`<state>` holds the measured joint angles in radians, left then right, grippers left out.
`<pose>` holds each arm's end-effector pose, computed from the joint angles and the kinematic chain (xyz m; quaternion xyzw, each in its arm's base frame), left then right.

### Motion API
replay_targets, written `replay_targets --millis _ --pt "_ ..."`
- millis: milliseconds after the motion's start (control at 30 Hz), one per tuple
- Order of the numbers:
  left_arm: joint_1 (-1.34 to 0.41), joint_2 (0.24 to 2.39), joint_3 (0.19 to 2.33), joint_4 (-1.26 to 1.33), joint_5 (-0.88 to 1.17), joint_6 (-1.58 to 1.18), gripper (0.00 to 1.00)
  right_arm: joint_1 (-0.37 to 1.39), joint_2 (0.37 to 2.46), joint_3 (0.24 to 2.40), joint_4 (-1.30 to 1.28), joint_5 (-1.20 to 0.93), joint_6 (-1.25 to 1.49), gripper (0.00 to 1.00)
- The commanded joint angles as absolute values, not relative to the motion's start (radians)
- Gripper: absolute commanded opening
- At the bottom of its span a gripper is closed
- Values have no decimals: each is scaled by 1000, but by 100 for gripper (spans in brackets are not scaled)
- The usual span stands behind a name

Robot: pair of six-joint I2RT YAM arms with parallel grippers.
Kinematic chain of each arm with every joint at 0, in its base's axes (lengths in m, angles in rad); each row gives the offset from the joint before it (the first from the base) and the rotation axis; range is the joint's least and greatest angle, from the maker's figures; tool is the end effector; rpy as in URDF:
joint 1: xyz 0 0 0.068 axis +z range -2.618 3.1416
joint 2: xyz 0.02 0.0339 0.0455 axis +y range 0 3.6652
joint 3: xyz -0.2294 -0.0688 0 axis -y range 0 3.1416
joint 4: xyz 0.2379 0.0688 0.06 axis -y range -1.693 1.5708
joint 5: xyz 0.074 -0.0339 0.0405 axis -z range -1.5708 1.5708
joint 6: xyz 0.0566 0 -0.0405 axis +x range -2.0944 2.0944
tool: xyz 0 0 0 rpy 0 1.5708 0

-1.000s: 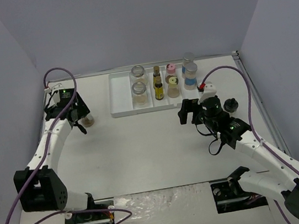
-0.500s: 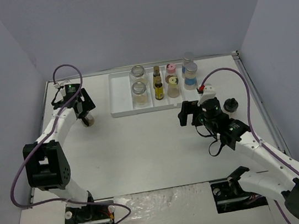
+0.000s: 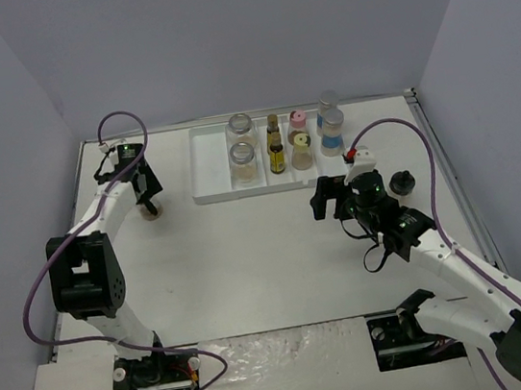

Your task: Organize the condiment bottles

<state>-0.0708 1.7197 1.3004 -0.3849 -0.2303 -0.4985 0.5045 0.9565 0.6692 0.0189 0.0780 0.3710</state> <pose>0.3853 -0.0144 0.2053 -0.2375 0.8912 -0.0021 0.3865 0.2286 0.1212 0.2565 -0.0294 0.7946 0.2287 0.5617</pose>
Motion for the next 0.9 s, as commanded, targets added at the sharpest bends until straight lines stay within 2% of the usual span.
replay_targets --millis 0,67,100,367,867 --pt "-72 1687 1395 -348 -207 -465 14 501 954 674 84 82 377 100" --pt "-84 1687 1434 -362 -197 -439 2 501 958 675 84 84 377 100" --pt "-92 1688 1458 -368 -191 -424 0 501 961 676 85 84 375 100" --pt "-156 1781 1693 -419 -82 -312 0 500 999 697 84 89 374 100" --pt "-276 2146 2180 -405 45 -130 0 496 1032 715 83 108 391 100"
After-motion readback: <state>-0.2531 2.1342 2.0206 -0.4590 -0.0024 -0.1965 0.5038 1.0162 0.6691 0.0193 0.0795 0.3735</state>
